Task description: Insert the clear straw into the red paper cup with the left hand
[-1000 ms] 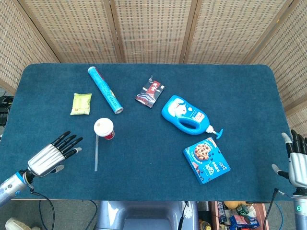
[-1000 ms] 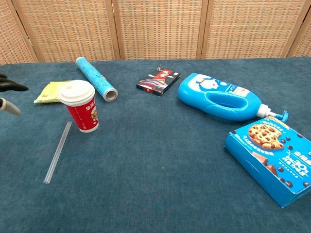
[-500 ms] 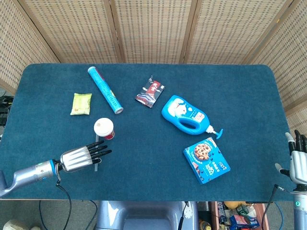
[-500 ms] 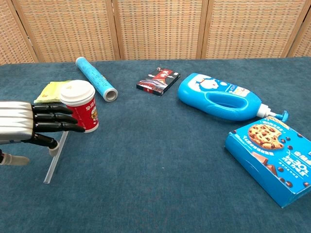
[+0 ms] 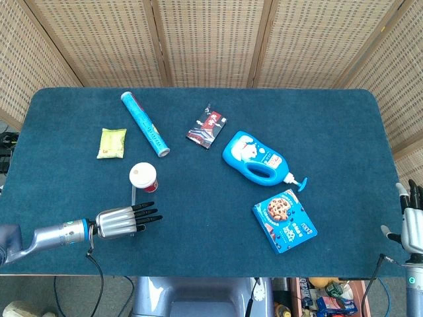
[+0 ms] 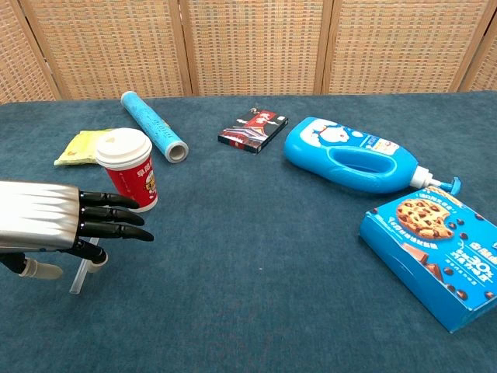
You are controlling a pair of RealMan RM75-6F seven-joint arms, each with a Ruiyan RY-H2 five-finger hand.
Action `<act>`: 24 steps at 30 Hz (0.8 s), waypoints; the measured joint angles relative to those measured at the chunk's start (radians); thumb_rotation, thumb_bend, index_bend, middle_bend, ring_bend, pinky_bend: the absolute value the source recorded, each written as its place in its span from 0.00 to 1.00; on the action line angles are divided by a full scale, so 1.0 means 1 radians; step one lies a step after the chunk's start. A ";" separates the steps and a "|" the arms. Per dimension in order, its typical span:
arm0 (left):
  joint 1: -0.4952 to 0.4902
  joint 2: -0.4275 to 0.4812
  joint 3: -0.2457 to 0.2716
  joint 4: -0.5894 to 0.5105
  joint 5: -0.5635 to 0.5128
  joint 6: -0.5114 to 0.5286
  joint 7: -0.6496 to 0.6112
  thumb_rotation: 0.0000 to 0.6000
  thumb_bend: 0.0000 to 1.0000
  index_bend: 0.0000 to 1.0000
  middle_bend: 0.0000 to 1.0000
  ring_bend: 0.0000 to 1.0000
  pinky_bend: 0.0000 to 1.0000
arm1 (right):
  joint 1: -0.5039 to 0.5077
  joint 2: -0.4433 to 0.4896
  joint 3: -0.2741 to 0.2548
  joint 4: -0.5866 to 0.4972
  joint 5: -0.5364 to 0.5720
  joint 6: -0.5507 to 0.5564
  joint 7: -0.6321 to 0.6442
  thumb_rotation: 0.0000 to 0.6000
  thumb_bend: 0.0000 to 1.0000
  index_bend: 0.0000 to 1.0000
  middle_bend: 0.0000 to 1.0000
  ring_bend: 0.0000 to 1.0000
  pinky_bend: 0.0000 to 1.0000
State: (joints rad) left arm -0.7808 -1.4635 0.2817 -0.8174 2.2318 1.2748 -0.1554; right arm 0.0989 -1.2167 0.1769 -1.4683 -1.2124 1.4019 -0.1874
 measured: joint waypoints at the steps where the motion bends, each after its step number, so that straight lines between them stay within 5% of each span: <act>1: 0.002 -0.003 0.003 0.009 -0.001 0.011 -0.001 1.00 0.32 0.44 0.00 0.00 0.00 | 0.000 0.000 -0.001 0.000 0.000 -0.001 0.001 1.00 0.00 0.00 0.00 0.00 0.00; 24: 0.048 -0.157 0.074 0.244 -0.044 0.122 -0.073 1.00 0.32 0.44 0.00 0.00 0.00 | 0.007 -0.008 -0.006 0.008 0.007 -0.017 -0.011 1.00 0.00 0.00 0.00 0.00 0.00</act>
State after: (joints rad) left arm -0.7324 -1.6207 0.3558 -0.5738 2.1879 1.3972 -0.2280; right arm 0.1061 -1.2249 0.1712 -1.4606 -1.2052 1.3848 -0.1981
